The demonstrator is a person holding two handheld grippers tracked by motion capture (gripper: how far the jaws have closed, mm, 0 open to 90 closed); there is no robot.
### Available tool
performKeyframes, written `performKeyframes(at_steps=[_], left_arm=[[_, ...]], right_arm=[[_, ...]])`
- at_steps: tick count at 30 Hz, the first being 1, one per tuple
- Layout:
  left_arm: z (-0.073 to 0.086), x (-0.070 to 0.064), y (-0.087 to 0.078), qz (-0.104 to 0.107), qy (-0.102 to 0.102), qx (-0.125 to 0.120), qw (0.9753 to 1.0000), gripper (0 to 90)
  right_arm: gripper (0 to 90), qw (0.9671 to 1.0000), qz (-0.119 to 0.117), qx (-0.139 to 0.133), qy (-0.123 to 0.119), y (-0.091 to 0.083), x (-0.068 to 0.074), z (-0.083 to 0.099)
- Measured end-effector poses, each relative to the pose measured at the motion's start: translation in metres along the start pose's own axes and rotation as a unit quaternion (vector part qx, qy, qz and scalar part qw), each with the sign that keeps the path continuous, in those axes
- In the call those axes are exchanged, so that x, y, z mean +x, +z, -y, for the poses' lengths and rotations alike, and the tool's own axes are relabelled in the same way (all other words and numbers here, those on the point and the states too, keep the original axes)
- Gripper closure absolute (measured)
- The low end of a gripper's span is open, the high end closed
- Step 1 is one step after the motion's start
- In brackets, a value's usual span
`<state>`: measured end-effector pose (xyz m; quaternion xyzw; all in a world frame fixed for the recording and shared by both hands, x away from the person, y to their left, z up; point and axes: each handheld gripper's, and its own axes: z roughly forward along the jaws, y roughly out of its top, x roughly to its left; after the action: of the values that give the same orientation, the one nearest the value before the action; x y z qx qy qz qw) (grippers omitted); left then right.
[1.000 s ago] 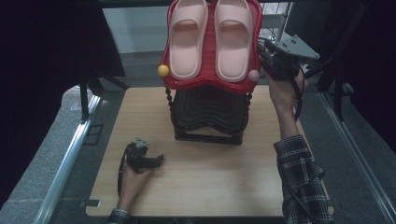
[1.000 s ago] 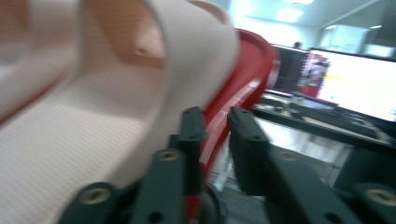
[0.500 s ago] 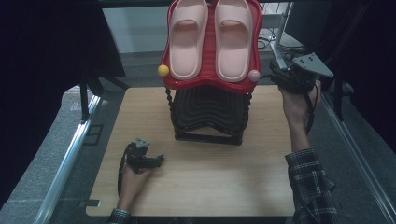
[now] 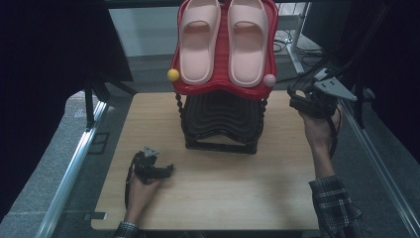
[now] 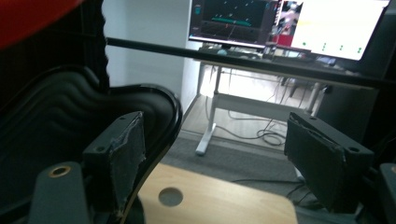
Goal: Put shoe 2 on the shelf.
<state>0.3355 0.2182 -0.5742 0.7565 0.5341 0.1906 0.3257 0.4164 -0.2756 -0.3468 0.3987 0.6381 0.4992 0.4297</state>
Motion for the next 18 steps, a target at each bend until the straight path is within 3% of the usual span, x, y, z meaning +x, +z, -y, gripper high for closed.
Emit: performKeyframes(at_steps=[8, 14, 18], left_arm=[[0.0, 0.0, 0.0, 0.0, 0.0, 0.0, 1.0, 4.7], [0.0, 0.0, 0.0, 0.0, 0.0, 0.001, 1.0, 4.7], [0.0, 0.0, 0.0, 0.0, 0.0, 0.001, 1.0, 4.7]], right_arm=[[13.5, 0.9996, -0.02, 0.02, 0.0, -0.008, -0.001, 0.018], [8.1, 0.9981, -0.016, 0.057, -0.016, -0.012, 0.003, 0.033], [7.7, 0.9969, -0.028, 0.071, -0.02, -0.017, 0.003, 0.046]])
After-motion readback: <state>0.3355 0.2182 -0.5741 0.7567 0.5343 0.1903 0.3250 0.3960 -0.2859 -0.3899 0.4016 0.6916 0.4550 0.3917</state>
